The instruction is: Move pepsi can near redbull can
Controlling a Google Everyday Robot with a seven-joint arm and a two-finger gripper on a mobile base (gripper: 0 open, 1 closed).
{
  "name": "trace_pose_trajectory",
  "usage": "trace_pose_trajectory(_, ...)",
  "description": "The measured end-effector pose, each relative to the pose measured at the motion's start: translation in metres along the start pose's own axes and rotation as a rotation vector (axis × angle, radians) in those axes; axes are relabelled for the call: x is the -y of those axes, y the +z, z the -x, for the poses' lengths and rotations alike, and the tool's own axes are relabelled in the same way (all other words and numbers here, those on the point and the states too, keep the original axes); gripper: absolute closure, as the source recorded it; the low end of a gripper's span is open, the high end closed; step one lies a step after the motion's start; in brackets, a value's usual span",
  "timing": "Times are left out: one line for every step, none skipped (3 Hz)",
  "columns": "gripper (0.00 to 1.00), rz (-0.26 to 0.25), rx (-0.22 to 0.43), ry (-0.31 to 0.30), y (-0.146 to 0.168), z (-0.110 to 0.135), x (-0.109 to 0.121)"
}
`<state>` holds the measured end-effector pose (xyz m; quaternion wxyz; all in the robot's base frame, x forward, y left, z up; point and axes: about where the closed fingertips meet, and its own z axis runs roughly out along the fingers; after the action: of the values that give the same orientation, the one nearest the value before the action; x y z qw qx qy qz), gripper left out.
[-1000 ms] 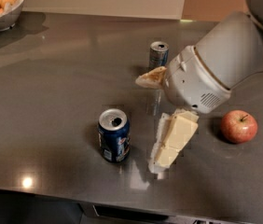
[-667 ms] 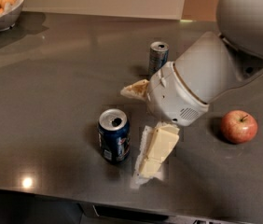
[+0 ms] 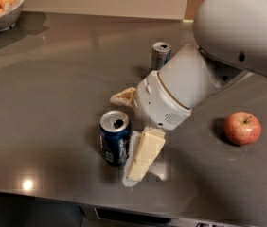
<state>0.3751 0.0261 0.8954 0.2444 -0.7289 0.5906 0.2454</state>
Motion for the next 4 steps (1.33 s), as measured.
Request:
trace_pose_trajectory(0.01,-0.009,0.003,0.01,0.003,-0.003,0.009)
trace_pose_trajectory(0.19,-0.026,0.007,0.026,0.001,-0.009,0.019)
trace_pose_trajectory(0.42,-0.033,0.018,0.041,-0.004,-0.011,0.025)
trace_pose_trajectory(0.66,-0.032,0.036,0.059,-0.011,-0.011,0.027)
